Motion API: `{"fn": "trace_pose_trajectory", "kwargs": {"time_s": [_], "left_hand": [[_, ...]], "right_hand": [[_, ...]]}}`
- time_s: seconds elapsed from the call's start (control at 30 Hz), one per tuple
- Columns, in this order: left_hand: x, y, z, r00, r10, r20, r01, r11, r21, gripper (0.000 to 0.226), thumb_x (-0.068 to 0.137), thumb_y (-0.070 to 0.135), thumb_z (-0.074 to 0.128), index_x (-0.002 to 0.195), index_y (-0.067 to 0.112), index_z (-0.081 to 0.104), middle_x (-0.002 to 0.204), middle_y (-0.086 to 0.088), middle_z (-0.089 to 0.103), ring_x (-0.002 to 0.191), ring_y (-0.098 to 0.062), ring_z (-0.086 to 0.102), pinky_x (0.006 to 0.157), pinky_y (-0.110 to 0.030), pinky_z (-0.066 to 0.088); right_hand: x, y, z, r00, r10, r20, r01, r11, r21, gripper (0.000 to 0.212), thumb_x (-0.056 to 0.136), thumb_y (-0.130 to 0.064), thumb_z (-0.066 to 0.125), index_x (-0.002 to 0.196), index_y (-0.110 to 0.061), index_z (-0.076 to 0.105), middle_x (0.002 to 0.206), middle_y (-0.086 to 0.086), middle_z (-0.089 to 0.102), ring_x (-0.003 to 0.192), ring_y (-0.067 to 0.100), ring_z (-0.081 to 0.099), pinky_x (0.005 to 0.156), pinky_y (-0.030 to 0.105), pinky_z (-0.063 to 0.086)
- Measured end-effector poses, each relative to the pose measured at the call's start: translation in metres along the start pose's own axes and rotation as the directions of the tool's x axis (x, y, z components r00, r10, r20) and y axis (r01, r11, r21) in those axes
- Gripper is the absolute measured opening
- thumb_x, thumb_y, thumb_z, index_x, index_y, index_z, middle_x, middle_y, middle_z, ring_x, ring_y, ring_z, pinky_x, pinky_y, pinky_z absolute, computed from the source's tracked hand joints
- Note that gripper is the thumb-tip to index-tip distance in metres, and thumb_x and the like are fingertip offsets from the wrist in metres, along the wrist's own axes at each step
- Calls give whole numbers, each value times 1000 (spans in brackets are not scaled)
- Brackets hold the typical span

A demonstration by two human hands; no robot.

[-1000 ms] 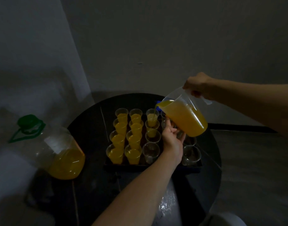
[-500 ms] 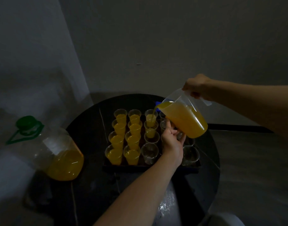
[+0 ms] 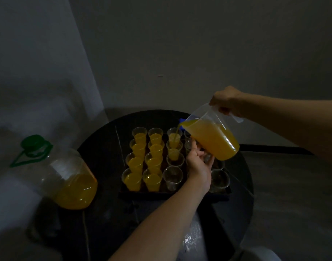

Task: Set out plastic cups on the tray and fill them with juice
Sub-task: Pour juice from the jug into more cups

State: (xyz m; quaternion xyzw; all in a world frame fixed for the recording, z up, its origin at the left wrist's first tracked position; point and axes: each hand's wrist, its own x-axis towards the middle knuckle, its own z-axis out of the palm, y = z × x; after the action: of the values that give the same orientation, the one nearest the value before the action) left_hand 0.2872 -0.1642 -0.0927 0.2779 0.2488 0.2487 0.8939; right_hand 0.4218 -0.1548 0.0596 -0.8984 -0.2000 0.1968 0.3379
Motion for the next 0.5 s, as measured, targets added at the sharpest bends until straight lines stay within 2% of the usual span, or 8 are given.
{"fn": "trace_pose_trajectory", "kwargs": {"time_s": [0.17,0.33,0.5], "left_hand": [[-2,0,1,1000,-1,-17,1,1000,-15,69,93,9,32,157,33,33,125,1,59,118,-19,56,114,-47,40],[-2,-1,2,999,-4,-38,4,1000,-21,66,96,11,31,158,33,31,120,2,59,113,-17,56,115,-47,38],[-1,0,3,999,2,-34,-2,1000,-20,70,91,10,34,157,33,32,129,-1,57,117,-19,56,113,-46,40]], "right_hand": [[2,0,3,1000,8,-4,-8,1000,-27,21,93,-16,59,75,-5,58,66,11,52,57,18,45,55,30,37],[3,0,4,1000,14,2,-14,999,-29,20,93,-15,58,76,-5,58,67,11,52,56,17,44,53,29,36],[5,-1,4,1000,16,3,-16,999,-33,19,94,-17,58,79,-6,58,70,11,53,57,17,45,53,27,37]]}}
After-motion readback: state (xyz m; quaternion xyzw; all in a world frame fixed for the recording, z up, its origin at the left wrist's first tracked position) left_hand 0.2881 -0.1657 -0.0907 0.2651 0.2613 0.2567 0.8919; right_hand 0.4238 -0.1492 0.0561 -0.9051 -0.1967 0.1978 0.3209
